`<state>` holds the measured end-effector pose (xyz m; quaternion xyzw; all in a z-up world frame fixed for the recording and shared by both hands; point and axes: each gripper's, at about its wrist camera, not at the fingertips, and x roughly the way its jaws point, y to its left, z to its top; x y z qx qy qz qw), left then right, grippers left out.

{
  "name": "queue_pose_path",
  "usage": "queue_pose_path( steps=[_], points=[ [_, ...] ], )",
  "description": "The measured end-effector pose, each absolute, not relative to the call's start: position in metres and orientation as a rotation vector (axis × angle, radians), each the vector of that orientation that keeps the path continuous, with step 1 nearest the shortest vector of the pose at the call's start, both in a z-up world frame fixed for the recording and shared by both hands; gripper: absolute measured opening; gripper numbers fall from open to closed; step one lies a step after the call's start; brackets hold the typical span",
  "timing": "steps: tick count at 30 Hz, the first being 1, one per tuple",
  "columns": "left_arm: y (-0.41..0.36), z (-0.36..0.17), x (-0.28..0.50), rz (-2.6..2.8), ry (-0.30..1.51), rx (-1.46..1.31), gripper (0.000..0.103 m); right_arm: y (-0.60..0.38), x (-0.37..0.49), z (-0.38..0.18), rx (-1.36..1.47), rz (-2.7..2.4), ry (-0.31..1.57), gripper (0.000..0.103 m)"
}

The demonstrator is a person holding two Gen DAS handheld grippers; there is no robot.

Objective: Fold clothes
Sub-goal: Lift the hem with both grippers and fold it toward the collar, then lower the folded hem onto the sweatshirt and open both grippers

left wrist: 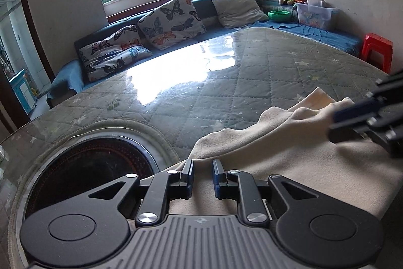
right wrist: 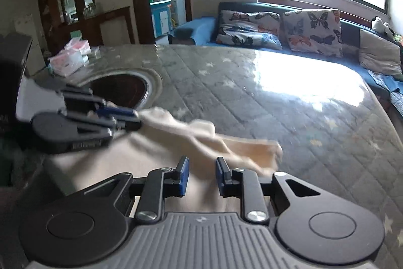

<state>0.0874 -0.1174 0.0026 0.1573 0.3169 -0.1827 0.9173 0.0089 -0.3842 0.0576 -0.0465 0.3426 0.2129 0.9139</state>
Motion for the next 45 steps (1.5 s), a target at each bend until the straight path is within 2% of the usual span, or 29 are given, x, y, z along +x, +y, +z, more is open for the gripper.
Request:
queue_pose_path(
  steps=[3, 17, 19, 27, 29, 31, 35, 37, 42, 45],
  points=[
    [-0.119, 0.004, 0.088, -0.370, 0.650, 0.324, 0.018, -0.395, 0.005, 0.051, -0.068, 0.401, 0.716, 0.033],
    [-0.101, 0.020, 0.049, -0.358, 0.600, 0.265, 0.023, -0.404, 0.006, 0.060, 0.000, 0.370, 0.697, 0.033],
    [-0.097, 0.020, 0.040, -0.363, 0.598, 0.256, 0.028, -0.398, 0.010, 0.062, -0.006, 0.396, 0.694, 0.033],
    [-0.083, 0.011, 0.017, -0.347, 0.621, 0.223, 0.028, -0.365, 0.035, 0.051, -0.032, 0.450, 0.732, 0.033],
    [-0.077, 0.010, 0.017, -0.335, 0.625, 0.205, 0.031, -0.362, 0.042, 0.048, -0.032, 0.434, 0.731, 0.032],
    [-0.071, 0.011, 0.017, -0.316, 0.622, 0.190, 0.039, -0.361, 0.042, 0.050, -0.024, 0.426, 0.727, 0.032],
    [-0.057, 0.015, 0.014, -0.286, 0.616, 0.150, 0.039, -0.356, 0.024, 0.062, -0.088, 0.450, 0.691, 0.034],
    [-0.053, 0.018, 0.011, -0.276, 0.605, 0.143, 0.039, -0.349, 0.010, 0.068, -0.138, 0.471, 0.675, 0.044],
    [-0.052, 0.017, 0.000, -0.274, 0.591, 0.163, 0.045, -0.329, -0.029, 0.074, -0.224, 0.536, 0.637, 0.061],
    [-0.055, 0.014, -0.005, -0.270, 0.587, 0.186, 0.048, -0.321, -0.042, 0.071, -0.253, 0.544, 0.627, 0.066]
  ],
)
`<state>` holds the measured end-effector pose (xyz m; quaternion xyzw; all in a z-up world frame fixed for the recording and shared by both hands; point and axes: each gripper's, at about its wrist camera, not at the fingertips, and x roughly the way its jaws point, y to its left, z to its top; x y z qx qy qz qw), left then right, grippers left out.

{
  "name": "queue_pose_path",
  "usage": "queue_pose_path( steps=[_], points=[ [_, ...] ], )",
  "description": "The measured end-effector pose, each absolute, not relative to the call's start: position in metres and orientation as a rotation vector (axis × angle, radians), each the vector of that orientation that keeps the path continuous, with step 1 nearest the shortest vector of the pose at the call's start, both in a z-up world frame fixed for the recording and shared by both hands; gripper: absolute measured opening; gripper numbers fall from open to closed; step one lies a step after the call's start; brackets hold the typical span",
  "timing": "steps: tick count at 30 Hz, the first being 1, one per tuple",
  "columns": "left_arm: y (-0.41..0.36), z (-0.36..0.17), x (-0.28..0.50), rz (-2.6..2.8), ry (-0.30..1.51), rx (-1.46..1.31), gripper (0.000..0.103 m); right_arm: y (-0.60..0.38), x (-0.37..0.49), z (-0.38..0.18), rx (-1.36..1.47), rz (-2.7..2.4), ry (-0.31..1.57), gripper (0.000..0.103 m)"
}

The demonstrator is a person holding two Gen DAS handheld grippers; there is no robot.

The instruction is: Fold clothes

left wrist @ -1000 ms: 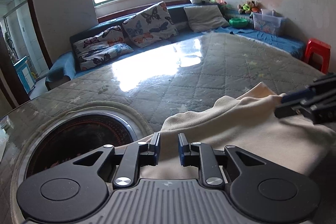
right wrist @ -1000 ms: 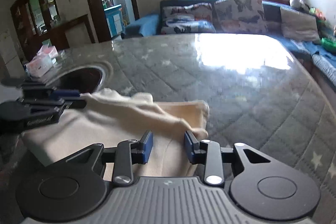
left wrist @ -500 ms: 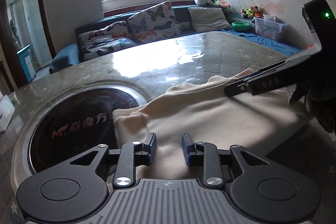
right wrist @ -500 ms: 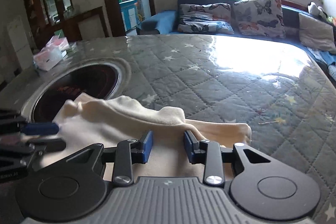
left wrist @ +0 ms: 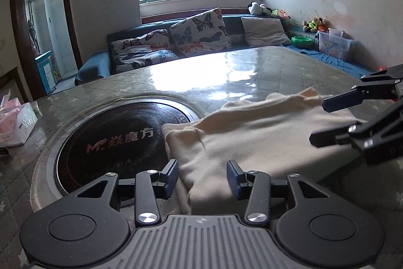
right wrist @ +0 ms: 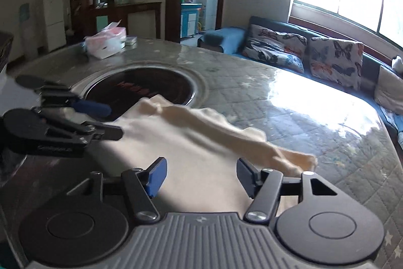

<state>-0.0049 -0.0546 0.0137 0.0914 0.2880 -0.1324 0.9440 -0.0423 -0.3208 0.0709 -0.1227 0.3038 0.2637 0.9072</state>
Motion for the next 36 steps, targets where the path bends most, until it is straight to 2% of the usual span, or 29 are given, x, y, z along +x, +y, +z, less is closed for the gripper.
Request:
queue_pose_path(
  steps=[2, 10, 15, 18, 21, 24, 29, 36],
  points=[
    [-0.056, 0.011, -0.007, -0.263, 0.586, 0.195, 0.050, -0.316, -0.047, 0.063, -0.260, 0.531, 0.635, 0.072],
    [-0.056, 0.003, -0.017, -0.238, 0.578, 0.242, 0.054, -0.318, -0.054, 0.051, -0.214, 0.480, 0.649, 0.076],
    [-0.057, 0.018, -0.021, -0.219, 0.548, 0.195, 0.054, -0.323, -0.060, 0.057, -0.178, 0.467, 0.626, 0.078],
    [-0.063, 0.027, -0.024, -0.228, 0.521, 0.180, 0.057, -0.326, -0.063, 0.058, -0.149, 0.439, 0.611, 0.088],
    [-0.074, 0.027, -0.023, -0.254, 0.516, 0.182, 0.060, -0.328, -0.063, 0.057, -0.124, 0.391, 0.609, 0.089],
    [-0.082, 0.019, -0.019, -0.268, 0.531, 0.195, 0.060, -0.332, -0.060, 0.052, -0.118, 0.325, 0.617, 0.097],
    [-0.088, 0.007, -0.020, -0.267, 0.551, 0.218, 0.060, -0.337, -0.059, 0.043, -0.115, 0.304, 0.640, 0.099],
    [-0.088, 0.001, -0.023, -0.255, 0.538, 0.244, 0.066, -0.335, -0.057, 0.037, -0.125, 0.291, 0.660, 0.103]
  ],
)
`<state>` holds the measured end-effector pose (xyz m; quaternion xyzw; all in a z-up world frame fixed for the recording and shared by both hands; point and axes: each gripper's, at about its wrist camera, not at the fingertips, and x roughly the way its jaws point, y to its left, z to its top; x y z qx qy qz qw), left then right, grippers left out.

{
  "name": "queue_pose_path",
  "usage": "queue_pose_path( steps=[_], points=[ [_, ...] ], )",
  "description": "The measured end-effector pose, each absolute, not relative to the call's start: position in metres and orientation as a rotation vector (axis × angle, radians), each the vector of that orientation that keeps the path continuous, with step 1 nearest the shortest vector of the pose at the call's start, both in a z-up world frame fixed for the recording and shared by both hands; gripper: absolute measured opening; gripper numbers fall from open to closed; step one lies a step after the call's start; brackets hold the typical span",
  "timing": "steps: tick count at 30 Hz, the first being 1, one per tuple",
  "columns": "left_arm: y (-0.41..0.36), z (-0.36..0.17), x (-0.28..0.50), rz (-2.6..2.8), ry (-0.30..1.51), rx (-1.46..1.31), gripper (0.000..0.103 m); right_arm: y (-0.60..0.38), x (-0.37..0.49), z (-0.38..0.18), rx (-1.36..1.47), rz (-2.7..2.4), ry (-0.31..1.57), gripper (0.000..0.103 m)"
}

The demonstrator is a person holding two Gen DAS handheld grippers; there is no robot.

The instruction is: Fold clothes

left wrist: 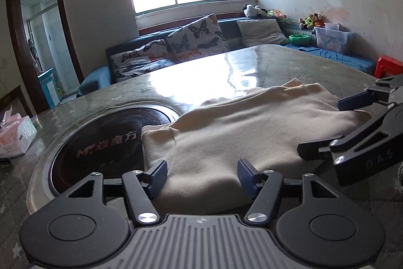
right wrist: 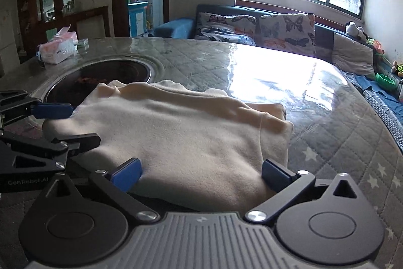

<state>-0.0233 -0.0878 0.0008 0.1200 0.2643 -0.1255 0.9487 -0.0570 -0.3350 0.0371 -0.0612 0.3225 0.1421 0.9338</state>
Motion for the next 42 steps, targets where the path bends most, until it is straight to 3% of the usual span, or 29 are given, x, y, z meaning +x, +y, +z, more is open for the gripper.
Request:
queue_pose_path(
  steps=[42],
  points=[
    [-0.075, 0.002, -0.017, -0.230, 0.565, 0.157, 0.079, -0.398, -0.046, 0.045, -0.083, 0.059, 0.643, 0.103]
  ],
)
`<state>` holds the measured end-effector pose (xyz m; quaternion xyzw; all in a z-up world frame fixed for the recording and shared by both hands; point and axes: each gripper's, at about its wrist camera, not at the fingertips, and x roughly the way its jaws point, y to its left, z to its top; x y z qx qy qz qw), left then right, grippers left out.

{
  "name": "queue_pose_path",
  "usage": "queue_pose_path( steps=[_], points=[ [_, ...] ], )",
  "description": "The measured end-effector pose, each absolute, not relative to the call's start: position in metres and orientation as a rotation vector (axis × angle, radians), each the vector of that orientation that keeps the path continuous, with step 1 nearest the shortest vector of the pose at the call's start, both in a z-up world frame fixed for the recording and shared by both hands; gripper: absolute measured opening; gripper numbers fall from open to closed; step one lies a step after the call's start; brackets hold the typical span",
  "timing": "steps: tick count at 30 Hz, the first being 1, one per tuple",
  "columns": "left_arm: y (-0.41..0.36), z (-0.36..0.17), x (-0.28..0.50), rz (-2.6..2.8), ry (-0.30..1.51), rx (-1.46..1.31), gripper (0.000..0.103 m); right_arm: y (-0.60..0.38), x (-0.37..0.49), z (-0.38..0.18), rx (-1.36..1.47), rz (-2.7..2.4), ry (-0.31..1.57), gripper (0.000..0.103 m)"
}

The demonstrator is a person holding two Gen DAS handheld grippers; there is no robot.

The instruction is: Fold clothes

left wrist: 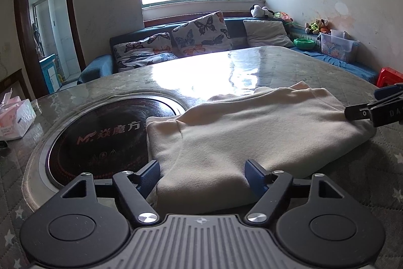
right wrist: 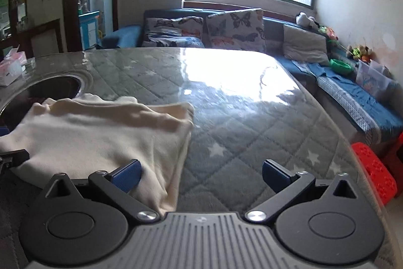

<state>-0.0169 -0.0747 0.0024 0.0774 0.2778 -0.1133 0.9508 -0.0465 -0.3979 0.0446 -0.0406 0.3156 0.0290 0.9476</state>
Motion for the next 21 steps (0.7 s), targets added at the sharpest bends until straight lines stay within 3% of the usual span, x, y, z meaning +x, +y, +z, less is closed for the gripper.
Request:
queue_pose_path(
  steps=[21],
  points=[
    [-0.028, 0.015, -0.026, -0.096, 0.601, 0.026, 0.081, -0.388, -0.044, 0.038, -0.148, 0.081, 0.673, 0.103]
  ],
)
